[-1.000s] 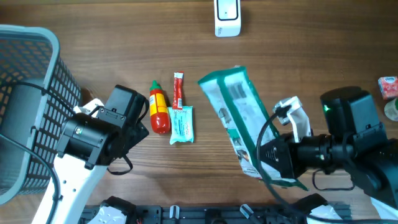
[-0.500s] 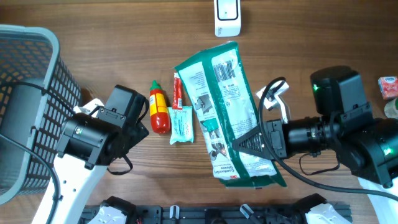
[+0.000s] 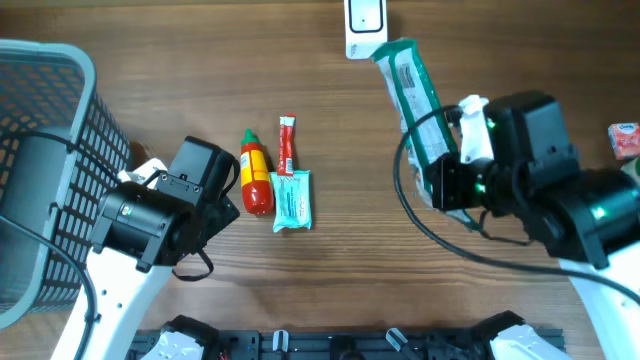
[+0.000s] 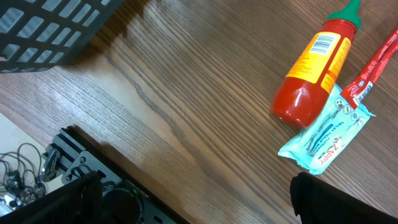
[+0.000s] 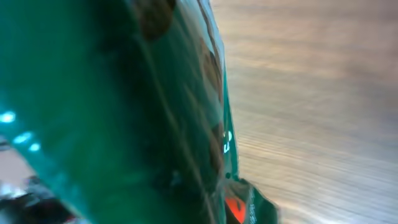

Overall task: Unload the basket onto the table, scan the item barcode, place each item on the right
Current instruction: 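Present the glove pack to the barcode scanner with the right gripper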

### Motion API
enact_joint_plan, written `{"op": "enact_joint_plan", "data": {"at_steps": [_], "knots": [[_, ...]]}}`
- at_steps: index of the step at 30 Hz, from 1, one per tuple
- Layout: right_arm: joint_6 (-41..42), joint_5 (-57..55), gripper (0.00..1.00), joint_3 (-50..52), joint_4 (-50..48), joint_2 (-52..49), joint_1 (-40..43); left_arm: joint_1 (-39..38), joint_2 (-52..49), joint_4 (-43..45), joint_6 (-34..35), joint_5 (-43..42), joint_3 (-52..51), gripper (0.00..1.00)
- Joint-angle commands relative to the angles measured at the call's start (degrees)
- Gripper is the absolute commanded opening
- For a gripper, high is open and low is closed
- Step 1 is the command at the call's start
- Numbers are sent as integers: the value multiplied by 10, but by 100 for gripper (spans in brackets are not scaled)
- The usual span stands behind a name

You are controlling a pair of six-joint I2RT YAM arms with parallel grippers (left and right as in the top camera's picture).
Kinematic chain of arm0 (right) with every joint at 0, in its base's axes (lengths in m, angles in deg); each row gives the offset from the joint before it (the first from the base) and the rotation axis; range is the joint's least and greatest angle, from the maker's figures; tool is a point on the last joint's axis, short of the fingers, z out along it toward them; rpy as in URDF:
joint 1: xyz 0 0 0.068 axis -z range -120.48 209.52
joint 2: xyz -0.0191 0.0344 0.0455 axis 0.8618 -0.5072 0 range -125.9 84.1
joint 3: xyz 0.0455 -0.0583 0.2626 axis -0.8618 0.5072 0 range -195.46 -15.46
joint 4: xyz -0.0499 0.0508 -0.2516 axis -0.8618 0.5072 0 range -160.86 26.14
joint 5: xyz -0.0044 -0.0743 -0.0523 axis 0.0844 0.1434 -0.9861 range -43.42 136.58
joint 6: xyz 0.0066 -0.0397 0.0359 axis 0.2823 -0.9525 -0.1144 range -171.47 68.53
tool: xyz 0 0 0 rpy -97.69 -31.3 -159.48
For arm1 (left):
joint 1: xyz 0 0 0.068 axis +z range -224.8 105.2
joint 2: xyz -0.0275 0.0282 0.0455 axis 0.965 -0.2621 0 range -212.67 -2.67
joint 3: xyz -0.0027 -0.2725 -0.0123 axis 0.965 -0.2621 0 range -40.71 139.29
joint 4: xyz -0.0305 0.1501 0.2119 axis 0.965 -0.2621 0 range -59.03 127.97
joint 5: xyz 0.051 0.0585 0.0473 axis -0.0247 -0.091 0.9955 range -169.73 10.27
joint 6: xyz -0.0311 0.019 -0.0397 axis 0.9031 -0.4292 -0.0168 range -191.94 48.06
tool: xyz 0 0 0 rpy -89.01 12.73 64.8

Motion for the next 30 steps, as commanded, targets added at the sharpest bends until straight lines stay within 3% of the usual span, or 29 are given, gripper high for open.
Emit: {"op": "enact_joint_plan", "data": {"at_steps": [1,8,13,18,21,30], "knots": [[-71,-120,5,0,-42,-49,0,-3,7,1,-5,16,2,100],[80,-398,5,0,-192,-169,0,-3,7,1,-5,16,2,100],[44,-422,5,0,-368,-275,17,-3,7,1,-5,16,2,100],[-101,-378,5,-1,-569,-405,52,-3,7,1,-5,16,2,100],[-229,-379,5,-1,-701,-497,52,-3,7,1,-5,16,2,100],[-334,-422,5,-6,-803,-601,50,-3,7,1,-5,16,2,100]]}}
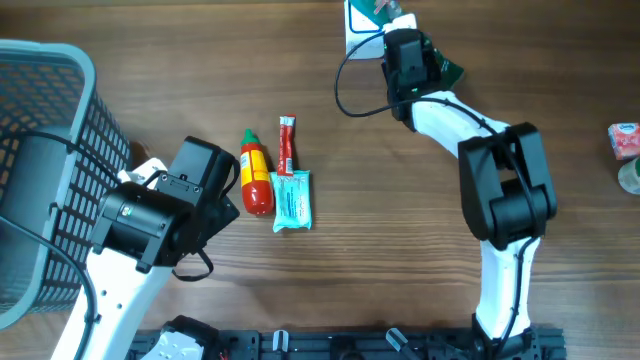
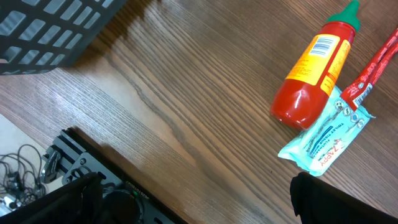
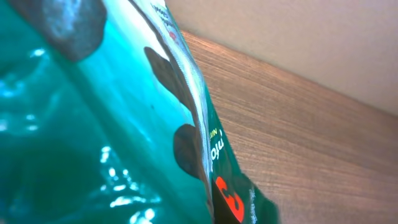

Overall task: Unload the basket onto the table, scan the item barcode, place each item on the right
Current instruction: 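Present the glove pack to the barcode scanner with the right gripper, then carry the glove pack to the right edge and drop it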

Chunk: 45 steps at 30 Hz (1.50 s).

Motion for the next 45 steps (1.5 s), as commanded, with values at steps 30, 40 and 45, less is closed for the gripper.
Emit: {"op": "enact_joint_plan", "data": {"at_steps": [30,40,45], "knots": [[-299,-228,5,-73,-134,-101,-29,-3,6,0,-5,12,2,100],[-234,-414,4,-73,-106,-101,118,-3,6,0,-5,12,2,100],[-80,-350,4,-73,84,-101,211,-3,6,0,-5,12,2,100]]}}
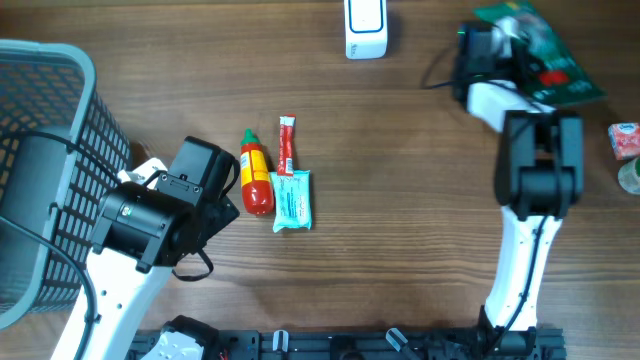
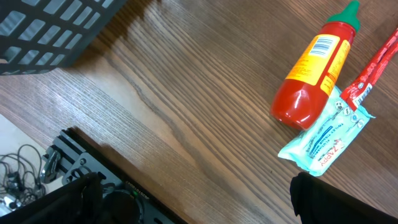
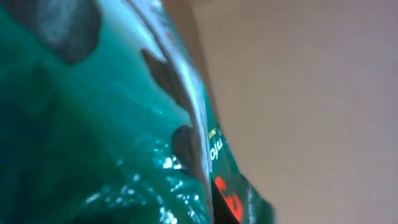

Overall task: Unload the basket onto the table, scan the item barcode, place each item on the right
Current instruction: 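Carry the glove pack to the right edge and drop it, then reach the right gripper to the light-blue pouch and grasp it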

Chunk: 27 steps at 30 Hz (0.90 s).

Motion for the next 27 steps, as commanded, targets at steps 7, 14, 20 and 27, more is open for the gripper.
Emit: {"op": "enact_joint_plan", "data": {"at_steps": [7,14,20,27], "knots": [[308,258,4,-4,252,-7,143,-3,6,0,-5,12,2,100],[397,506,90,-110,403,-1,228,-3,6,0,-5,12,2,100],[453,753,100,-215,499,92,213,-3,6,0,-5,12,2,100],[488,883,100,-215,563,218,121,-3,6,0,-5,12,2,100]]}}
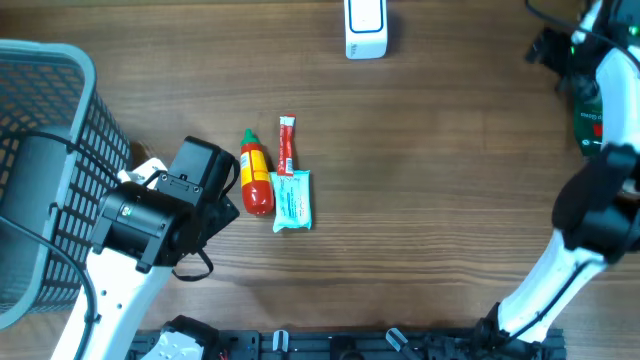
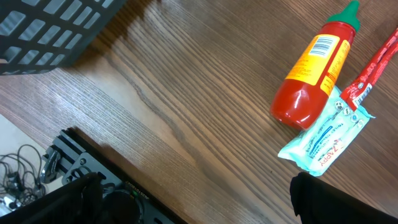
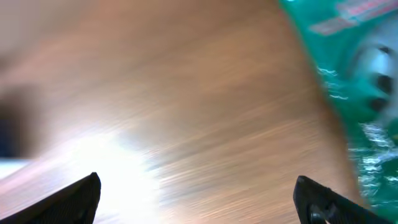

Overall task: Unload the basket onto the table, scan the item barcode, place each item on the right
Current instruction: 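Reach the right gripper to the light-blue pouch and grasp it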

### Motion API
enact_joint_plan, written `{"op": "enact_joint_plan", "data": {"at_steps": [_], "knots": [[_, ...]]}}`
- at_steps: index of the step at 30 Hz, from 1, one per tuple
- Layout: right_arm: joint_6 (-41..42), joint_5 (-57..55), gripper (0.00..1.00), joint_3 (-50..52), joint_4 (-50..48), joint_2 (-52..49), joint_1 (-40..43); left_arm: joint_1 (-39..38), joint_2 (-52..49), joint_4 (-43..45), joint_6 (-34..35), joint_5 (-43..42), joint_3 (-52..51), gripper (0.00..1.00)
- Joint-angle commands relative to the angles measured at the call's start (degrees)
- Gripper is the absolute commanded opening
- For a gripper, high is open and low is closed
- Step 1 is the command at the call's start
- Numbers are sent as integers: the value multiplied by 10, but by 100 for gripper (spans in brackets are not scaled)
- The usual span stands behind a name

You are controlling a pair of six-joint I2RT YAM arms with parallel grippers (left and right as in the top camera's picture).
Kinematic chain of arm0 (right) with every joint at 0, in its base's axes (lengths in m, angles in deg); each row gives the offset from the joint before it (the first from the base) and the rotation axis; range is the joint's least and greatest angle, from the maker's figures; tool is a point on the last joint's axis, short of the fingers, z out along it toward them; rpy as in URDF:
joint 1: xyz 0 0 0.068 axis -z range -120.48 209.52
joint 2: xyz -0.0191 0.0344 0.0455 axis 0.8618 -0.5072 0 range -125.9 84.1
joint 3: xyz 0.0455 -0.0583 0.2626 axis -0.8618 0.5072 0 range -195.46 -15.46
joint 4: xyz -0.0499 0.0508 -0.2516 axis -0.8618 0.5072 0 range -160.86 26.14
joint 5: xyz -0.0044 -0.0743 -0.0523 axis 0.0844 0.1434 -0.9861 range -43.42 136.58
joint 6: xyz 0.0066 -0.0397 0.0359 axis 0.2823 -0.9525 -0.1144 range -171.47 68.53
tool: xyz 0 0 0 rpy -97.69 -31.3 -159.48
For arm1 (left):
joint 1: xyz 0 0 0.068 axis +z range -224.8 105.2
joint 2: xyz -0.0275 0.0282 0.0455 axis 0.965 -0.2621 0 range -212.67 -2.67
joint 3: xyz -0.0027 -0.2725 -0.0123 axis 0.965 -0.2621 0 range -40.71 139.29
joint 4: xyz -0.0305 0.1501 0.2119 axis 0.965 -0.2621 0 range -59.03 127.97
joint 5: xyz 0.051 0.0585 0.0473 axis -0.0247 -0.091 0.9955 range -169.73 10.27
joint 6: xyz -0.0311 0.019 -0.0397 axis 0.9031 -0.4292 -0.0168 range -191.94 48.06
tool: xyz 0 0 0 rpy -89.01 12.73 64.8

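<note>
The green snack packet (image 1: pixel 591 116) lies at the table's right edge, partly under my right arm; in the right wrist view, which is blurred, it (image 3: pixel 351 81) shows at the upper right. My right gripper (image 1: pixel 545 47) is open at the back right, and nothing lies between its fingertips (image 3: pixel 202 198). The white scanner (image 1: pixel 364 26) stands at the far edge, in the middle. My left gripper (image 2: pixel 199 208) is open and empty, low over bare wood, left of the red sauce bottle (image 2: pixel 314 71).
A dark mesh basket (image 1: pixel 40 170) fills the left side. Beside the sauce bottle (image 1: pixel 255 172) lie a red stick sachet (image 1: pixel 286 143) and a teal wipes packet (image 1: pixel 292 200). A black rail (image 1: pixel 350 345) runs along the table's front edge.
My right gripper was shut on the green packet at the back right. Now it is open and farther right, and the packet lies on the table at the right edge. The left arm is unchanged.
My right gripper first held the green packet right of centre, its end towards the scanner. Then it held it right at the scanner. Then the packet was at the back right, still gripped. Now it lies released at the right edge. The left arm has stayed still.
</note>
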Motion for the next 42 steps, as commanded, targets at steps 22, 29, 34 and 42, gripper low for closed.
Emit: {"op": "enact_joint_plan", "data": {"at_steps": [22,29,34,42], "knots": [[186,261,76,453,-304,70,-512,-3,6,0,-5,12,2,100],[224,261,49,485,-336,70,-534,-3,6,0,-5,12,2,100],[235,257,49,485,-334,70,-534,-3,6,0,-5,12,2,100],[283,232,36,485,-352,58,-563,-3,6,0,-5,12,2,100]]}}
